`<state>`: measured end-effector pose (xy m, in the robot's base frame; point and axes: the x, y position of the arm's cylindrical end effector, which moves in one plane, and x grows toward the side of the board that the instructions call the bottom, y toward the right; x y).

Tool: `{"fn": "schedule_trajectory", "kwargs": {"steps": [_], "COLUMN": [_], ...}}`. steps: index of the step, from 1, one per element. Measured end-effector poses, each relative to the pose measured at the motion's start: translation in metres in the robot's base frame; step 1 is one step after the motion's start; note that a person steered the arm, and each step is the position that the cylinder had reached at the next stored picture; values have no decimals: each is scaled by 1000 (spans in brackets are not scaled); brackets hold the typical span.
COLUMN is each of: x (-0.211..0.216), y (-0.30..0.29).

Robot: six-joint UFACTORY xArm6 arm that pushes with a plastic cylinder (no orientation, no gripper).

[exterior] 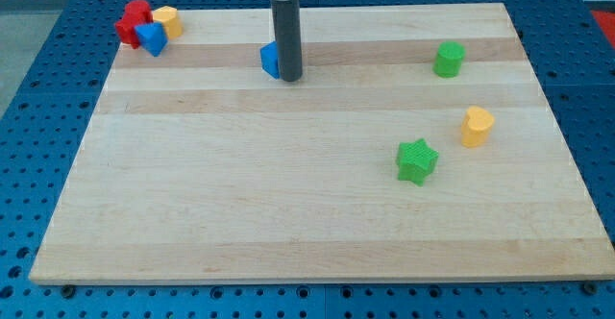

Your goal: Slide the blue triangle towards the yellow hexagon

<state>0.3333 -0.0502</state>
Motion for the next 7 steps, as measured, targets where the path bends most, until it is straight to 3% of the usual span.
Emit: {"fn": "schedule_trajectory", "kwargs": {"steps": [3,7], "x": [-53,-82], "y": [-55,-105]}}
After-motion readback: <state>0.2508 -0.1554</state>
